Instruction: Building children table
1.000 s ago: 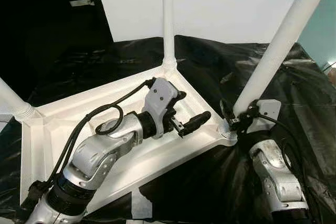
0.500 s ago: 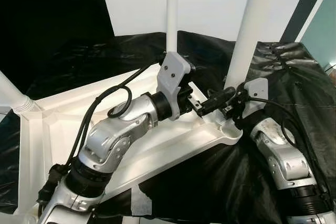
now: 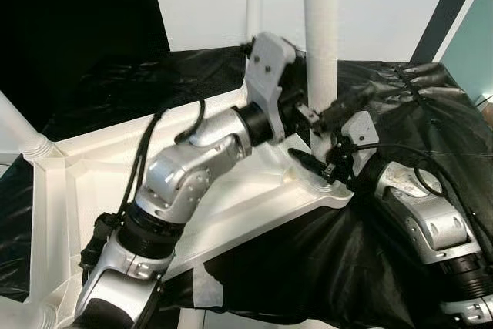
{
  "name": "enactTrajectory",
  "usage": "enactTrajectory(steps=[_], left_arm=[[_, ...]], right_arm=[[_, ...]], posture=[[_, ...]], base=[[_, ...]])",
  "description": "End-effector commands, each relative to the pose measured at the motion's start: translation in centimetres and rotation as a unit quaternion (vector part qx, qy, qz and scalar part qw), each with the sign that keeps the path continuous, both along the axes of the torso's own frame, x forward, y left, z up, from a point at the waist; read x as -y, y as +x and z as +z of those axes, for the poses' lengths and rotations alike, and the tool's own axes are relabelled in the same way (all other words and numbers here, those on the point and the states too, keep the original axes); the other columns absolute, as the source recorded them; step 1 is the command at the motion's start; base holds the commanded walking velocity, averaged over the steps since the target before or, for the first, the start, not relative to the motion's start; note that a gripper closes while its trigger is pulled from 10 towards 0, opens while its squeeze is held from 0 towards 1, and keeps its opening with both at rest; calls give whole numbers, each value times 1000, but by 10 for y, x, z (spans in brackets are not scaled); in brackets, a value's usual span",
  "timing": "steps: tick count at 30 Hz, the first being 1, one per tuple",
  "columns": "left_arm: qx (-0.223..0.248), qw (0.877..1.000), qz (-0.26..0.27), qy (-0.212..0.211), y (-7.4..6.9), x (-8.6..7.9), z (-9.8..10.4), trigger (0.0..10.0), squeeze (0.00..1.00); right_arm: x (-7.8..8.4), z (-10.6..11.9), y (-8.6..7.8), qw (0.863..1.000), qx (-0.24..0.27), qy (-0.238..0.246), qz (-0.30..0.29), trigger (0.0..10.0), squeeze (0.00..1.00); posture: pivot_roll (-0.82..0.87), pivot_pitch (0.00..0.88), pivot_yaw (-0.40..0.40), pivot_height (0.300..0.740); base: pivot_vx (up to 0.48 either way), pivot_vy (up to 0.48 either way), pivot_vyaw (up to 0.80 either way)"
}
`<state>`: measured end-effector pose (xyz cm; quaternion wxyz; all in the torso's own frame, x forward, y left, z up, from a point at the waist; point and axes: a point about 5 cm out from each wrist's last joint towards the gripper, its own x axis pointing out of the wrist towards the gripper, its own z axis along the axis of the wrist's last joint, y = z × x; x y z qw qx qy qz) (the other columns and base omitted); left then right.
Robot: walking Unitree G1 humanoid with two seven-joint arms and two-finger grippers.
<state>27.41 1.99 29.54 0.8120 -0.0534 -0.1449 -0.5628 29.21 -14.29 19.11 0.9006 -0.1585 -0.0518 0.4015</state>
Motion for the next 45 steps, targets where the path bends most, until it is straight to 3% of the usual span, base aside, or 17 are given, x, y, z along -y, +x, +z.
enactTrajectory(steps=[1, 4, 6, 7, 8, 13, 15, 16, 19, 20, 25, 26, 27, 36, 37, 38, 45], left_arm=[[33, 990, -136, 23, -13, 2, 2, 10000, 0], [32, 987, -154, 34, -14, 1, 1, 10000, 0], [27, 983, -176, 38, -18, 1, -1, 6902, 0], [27, 983, -176, 38, -18, 1, -1, 6902, 0], [26, 981, -187, 40, -20, 1, -2, 3020, 0], [24, 979, -199, 44, -23, 2, -3, 1255, 0], [21, 978, -205, 45, -24, 3, -5, 1922, 0], [20, 977, -208, 46, -26, 4, -7, 3647, 0], [20, 976, -210, 47, -26, 5, -8, 3647, 0], [18, 976, -211, 49, -27, 6, -10, 0, 0], [15, 977, -206, 50, -27, 7, -12, 0, 0], [14, 979, -198, 52, -25, 8, -11, 3373, 0], [18, 980, -189, 56, -24, 8, -10, 10000, 0], [20, 993, -98, 69, -15, 18, -3, 10000, 0], [15, 995, -76, 69, -13, 21, -1, 10000, 0], [10, 996, -61, 69, -11, 22, 1, 10000, 0], [-11, 999, 22, 45, -3, 32, 15, 10000, 0]], right_arm=[[-2, 4, -5, 1000, -5, 0, 28, 10000, 0], [-2, 7, -9, 998, -14, 3, 58, 10000, 0], [-2, 10, -11, 997, -18, 2, 76, 10000, 0], [-2, 10, -11, 997, -18, 2, 76, 10000, 0], [-1, 11, -11, 996, -20, 3, 83, 10000, 0], [-2, 13, -11, 996, -22, 4, 92, 10000, 0], [-1, 15, -11, 995, -23, 4, 95, 10000, 0], [-1, 15, -11, 995, -24, 5, 97, 10000, 0], [-1, 16, -12, 995, -25, 6, 98, 10000, 0], [0, 17, -12, 995, -25, 6, 100, 10000, 0], [0, 17, -12, 995, -26, 8, 100, 10000, 0], [1, 17, -12, 995, -28, 10, 97, 10000, 0], [1, 17, -11, 995, -31, 12, 91, 10000, 1000], [4, 17, -3, 999, -15, 29, 33, 10000, 1000], [4, 17, -1, 999, -9, 34, 14, 10000, 118], [3, 17, 1, 999, -6, 38, -2, 10000, 0], [-10, 8, 13, 993, 32, 29, -106, 10000, 0]], posture=[[-59, 0, -12, 740], [-58, 0, -9, 740], [-58, 0, -8, 740], [-58, 0, -8, 740], [-56, 0, -7, 740], [-56, 0, -6, 740], [-56, 0, -6, 740], [-58, 0, -5, 740], [-58, 0, -5, 740], [-58, 0, -4, 740], [-57, 0, -5, 740], [-57, 0, -5, 740], [-57, 0, -5, 740], [-60, 0, 2, 740], [-60, 0, 2, 740], [-58, 0, 2, 740], [-57, 0, 8, 740]], base=[[0, 0, 0], [0, 0, 0], [0, 0, 0], [0, 0, 0], [0, 0, 0], [0, 0, 0], [0, 0, 0], [0, 0, 0], [0, 0, 0], [0, 0, 0], [0, 0, 0], [0, 0, 0], [0, 0, 0], [0, 0, 0], [0, 0, 0], [0, 0, 0], [0, 0, 0]])
